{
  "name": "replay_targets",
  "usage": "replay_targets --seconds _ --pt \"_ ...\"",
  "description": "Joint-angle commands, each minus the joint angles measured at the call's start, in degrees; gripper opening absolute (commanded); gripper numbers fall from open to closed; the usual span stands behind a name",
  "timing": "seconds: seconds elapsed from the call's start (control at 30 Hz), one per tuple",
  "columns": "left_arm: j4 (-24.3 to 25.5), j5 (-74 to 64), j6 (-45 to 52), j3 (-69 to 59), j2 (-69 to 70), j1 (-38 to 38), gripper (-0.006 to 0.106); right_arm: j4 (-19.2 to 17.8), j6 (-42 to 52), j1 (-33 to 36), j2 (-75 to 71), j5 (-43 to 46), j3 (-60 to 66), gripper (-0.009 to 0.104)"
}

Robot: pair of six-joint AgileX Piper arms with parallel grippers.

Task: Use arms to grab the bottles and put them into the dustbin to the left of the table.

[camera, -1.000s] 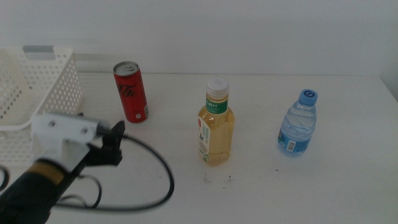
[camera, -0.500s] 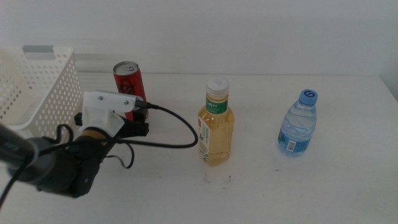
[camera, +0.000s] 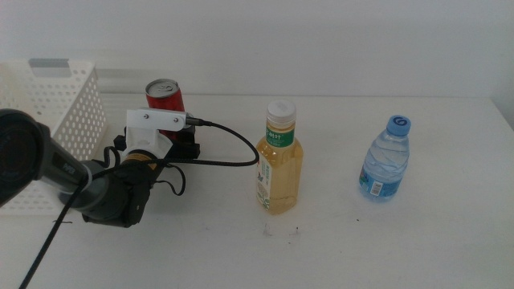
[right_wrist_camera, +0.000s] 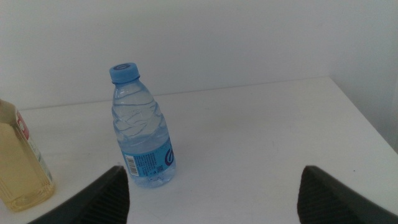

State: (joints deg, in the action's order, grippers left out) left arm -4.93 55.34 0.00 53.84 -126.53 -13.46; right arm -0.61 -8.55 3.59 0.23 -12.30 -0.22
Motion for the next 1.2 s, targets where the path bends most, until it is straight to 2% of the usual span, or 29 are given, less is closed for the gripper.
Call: replay_targets --seconds 0.0,0.1,0.17,0.2,0.4,0.5,0.67,0.93,1.17 --pt "-0.26 0.37 0.00 1.42 -0.69 0.49 0.094 -0.52 0.42 -0.22 -0.23 0.32 0.22 0.087" --pt "0.56 -0.72 -0.32 2.54 -1.36 0.49 0.091 -0.52 0.42 -0.22 -0.23 0.32 0.22 0.087" --pt "2.35 -3.16 -1.36 3.33 -1.50 0.49 0.082 -0.52 0.42 -0.22 -0.23 0.32 0.22 0.087" --pt "2.94 -3.90 -1.66 3.46 -1.50 0.49 0.075 -0.52 0.42 -0.22 -0.23 0.32 0.22 0.087" --pt "4.93 -3.48 -1.96 0.83 2.96 0.49 0.020 -0.52 0.42 -0.22 -0.23 0.32 0.22 0.087" --pt "4.93 -6.48 -1.88 -4.00 10.25 0.25 0.005 -0.52 0.42 -0.22 -0.23 0.32 0.22 0.087" --pt "4.93 -20.67 -2.01 -9.71 24.29 0.25 0.002 -0.52 0.42 -0.22 -0.23 0.32 0.22 0.087" --pt "4.93 -49.64 -4.05 -10.17 43.88 -0.31 0.002 -0.52 0.42 -0.22 -0.23 0.32 0.22 0.087" --pt "4.28 -72.88 -5.05 -5.36 50.69 -0.31 0.002 -0.52 0.42 -0.22 -0.23 0.32 0.22 0.087"
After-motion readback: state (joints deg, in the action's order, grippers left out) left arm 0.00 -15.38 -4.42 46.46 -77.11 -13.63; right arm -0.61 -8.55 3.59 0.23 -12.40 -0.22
